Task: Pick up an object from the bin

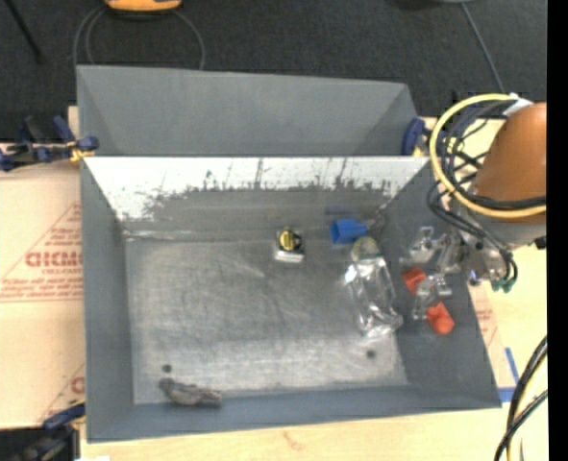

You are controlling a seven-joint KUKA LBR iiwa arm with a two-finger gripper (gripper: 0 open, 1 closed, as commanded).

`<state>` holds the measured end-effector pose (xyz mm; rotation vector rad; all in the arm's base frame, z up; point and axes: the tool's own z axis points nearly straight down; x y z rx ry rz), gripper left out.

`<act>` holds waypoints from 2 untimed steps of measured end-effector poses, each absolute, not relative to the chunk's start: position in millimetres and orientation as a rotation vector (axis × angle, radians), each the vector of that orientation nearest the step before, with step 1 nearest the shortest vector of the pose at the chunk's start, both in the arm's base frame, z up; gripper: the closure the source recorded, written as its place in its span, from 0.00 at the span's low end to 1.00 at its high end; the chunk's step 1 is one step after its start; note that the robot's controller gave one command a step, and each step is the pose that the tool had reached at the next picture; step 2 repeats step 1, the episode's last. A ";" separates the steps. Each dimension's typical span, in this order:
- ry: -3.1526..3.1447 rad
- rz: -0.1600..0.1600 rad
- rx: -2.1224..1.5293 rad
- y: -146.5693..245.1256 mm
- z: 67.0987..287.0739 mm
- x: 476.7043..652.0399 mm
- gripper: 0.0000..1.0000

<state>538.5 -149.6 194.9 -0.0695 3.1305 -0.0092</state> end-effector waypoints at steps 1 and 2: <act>3.067 -0.004 -0.629 -109.7 268.1 580.2 1.00; 3.067 -0.004 -0.629 -109.7 268.1 580.2 1.00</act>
Offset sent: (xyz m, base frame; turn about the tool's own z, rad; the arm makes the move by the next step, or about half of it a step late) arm 0.0393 0.0401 0.0701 -0.3606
